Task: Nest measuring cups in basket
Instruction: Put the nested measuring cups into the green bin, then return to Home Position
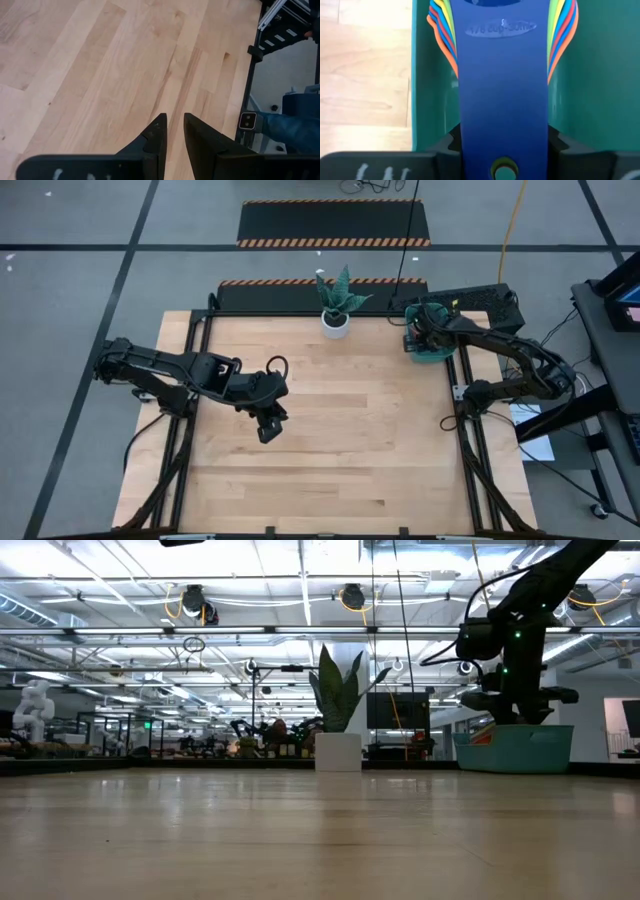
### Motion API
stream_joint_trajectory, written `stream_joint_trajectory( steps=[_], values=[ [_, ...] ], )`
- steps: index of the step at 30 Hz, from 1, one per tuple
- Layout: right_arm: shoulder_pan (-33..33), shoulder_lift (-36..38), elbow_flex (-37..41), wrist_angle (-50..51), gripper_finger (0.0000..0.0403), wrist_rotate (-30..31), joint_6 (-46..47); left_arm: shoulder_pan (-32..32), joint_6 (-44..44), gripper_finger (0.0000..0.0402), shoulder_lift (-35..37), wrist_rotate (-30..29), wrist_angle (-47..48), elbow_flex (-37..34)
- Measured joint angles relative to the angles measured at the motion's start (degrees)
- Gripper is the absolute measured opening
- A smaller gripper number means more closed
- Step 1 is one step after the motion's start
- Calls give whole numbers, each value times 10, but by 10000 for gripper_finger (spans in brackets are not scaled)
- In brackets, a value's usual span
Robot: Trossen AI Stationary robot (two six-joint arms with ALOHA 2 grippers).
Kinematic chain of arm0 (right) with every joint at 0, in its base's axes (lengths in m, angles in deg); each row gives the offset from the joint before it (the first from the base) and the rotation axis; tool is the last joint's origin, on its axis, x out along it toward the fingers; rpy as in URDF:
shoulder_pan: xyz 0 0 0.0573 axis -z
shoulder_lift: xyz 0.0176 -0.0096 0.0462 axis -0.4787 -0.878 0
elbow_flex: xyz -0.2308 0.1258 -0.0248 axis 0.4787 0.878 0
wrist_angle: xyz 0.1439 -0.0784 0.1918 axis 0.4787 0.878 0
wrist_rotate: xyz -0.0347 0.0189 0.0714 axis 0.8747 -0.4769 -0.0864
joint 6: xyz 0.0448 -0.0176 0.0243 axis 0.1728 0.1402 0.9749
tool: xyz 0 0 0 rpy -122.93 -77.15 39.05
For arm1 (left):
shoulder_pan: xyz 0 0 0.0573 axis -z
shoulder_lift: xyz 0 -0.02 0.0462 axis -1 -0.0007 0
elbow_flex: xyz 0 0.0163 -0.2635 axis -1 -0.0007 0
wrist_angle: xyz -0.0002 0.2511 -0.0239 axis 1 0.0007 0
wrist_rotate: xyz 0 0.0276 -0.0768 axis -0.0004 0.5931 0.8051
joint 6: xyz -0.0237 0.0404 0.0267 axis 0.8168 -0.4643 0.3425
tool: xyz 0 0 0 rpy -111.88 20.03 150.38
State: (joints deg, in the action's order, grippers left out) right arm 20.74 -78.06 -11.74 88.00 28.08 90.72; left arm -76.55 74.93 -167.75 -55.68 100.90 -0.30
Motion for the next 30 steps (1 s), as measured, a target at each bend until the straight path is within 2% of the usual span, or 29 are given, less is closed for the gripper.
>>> stream_joint_trajectory(
  steps=[7, 19, 25, 30],
  values=[
    [-25, 0, 0, 37, 132, 0, 39, 0, 4, 67, 0, 0, 0, 0],
    [-52, 5, 0, 82, 231, 15, 95, 2, 17, 67, 0, 0, 0, 0],
    [-64, 39, 0, 81, 257, 19, 109, 2, 15, 67, 0, 0, 0, 0],
    [-64, 80, 0, 81, 260, 17, 104, 2, 14, 67, 0, 0, 0, 0]
  ],
)
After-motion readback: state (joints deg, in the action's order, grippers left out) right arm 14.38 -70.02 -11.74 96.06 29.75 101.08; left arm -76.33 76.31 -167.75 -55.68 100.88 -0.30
